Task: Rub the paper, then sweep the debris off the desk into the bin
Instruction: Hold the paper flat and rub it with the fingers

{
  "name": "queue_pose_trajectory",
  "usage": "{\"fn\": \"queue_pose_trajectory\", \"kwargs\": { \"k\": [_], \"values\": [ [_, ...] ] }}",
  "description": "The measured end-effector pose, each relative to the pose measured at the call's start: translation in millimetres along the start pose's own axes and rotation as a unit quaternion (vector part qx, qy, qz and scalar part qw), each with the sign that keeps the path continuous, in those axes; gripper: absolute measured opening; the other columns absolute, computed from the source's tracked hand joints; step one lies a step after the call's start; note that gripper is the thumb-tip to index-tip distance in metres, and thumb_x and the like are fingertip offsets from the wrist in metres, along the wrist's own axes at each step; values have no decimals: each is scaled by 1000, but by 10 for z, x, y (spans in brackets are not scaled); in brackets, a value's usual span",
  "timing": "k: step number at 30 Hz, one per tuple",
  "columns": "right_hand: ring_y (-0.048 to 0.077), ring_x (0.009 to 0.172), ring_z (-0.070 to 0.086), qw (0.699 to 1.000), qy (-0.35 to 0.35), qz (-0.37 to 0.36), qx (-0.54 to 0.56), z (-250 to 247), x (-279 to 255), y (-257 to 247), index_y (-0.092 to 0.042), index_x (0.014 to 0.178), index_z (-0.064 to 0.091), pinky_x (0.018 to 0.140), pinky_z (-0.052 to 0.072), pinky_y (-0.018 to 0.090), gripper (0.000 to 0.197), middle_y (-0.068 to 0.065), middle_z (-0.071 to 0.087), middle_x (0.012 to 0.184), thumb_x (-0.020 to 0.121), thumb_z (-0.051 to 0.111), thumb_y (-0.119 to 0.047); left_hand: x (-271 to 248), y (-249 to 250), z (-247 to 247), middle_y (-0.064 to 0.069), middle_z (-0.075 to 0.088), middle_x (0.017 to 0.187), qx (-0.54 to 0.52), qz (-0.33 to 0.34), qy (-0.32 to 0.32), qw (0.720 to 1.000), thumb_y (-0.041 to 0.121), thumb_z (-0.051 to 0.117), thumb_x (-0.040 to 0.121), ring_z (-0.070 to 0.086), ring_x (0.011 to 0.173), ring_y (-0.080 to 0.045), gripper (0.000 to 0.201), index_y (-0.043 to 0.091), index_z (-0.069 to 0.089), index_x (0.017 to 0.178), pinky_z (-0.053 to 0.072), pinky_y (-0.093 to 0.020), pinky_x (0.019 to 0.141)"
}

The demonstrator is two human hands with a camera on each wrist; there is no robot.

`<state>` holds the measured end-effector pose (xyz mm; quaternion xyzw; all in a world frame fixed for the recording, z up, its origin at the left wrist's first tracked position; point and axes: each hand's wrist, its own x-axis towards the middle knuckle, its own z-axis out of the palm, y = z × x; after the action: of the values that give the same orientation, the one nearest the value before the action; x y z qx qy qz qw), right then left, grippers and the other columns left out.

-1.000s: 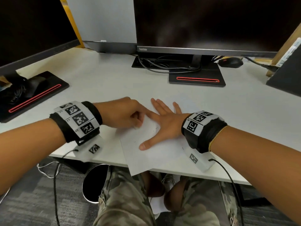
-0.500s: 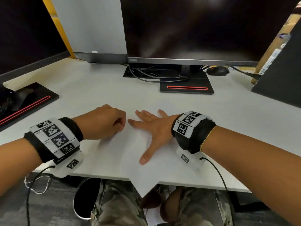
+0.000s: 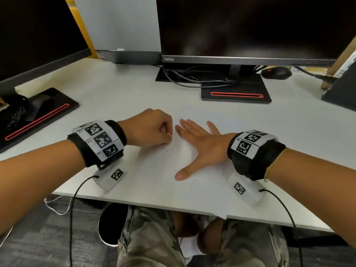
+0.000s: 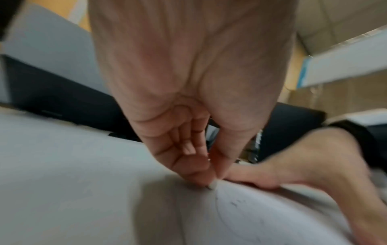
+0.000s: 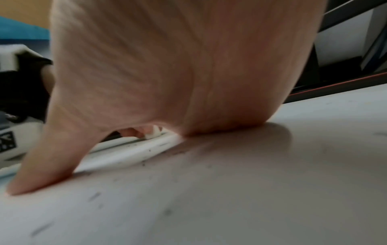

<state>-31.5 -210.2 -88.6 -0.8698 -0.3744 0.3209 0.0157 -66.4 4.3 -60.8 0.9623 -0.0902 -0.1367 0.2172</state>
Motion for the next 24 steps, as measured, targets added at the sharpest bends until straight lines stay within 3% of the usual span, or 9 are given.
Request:
{"fn": "queue_pose_trajectory", "kwargs": {
  "k": [3,7,12,15,16,19,20,22,24],
  "values": [
    [-7,147,-40,999,-6,-39,8,-68,15,50,-45,163,-24,122,-30,49,147,-25,-36,167,65,77,-88,1,137,4,11,73,70,-3,41,-120,992,21,77,90,67,67,-3,5,23,72,90,53,-19,66],
    [-5,152,-33,997,-30,-62,-20,-254,58,73,-42,163,-24,125,-24,45,151,-25,-29,170,66,86,-78,166,88,-84,9,73,68,32,9,-4,999,22,75,88,67,72,-9,10,25,68,82,56,-30,75],
    [-5,149,-39,998,8,-69,7,-95,154,125,-48,166,-2,124,-27,44,136,-18,-31,172,63,77,-90,127,279,55,0,77,69,-11,26,-96,995,19,73,89,71,63,-8,8,14,72,82,56,-23,67],
    [-4,150,-39,998,21,-66,1,-54,151,108,-45,166,-12,121,-30,39,143,-21,-32,170,63,78,-90,203,249,39,1,77,65,-26,-16,-14,999,17,73,87,71,60,-5,8,13,73,81,55,-24,71],
    [-3,150,-39,998,20,-61,-1,-65,143,108,-43,167,-7,121,-29,39,141,-19,-32,170,64,78,-89,198,283,80,1,77,65,-31,-21,-10,999,17,72,87,71,60,-4,9,12,74,80,57,-25,71],
    [-1,147,-44,997,26,-68,3,-80,136,99,-53,159,33,124,-27,43,109,-10,-34,172,66,77,-88,128,401,220,1,76,64,-40,-12,-46,998,17,71,88,69,58,-1,13,10,75,79,55,-17,67],
    [-1,147,-44,997,28,-65,0,-71,141,102,-50,162,27,124,-27,44,117,-10,-34,172,64,77,-90,139,390,206,0,76,64,-43,-25,-30,998,16,71,88,69,57,-1,13,10,76,77,53,-17,66],
    [-1,149,-42,998,21,-50,-13,-52,165,112,-38,169,-9,126,-25,45,149,-13,-35,171,59,76,-93,172,329,159,-1,76,62,-65,-61,40,995,14,71,86,68,55,0,14,9,77,74,52,-19,68],
    [-1,149,-42,999,16,-50,-14,-50,170,123,-38,168,-11,125,-26,44,149,-12,-37,170,60,77,-92,148,360,201,-2,76,60,-77,-66,43,994,12,69,86,69,54,-2,14,9,76,73,55,-22,68]
  ]
}}
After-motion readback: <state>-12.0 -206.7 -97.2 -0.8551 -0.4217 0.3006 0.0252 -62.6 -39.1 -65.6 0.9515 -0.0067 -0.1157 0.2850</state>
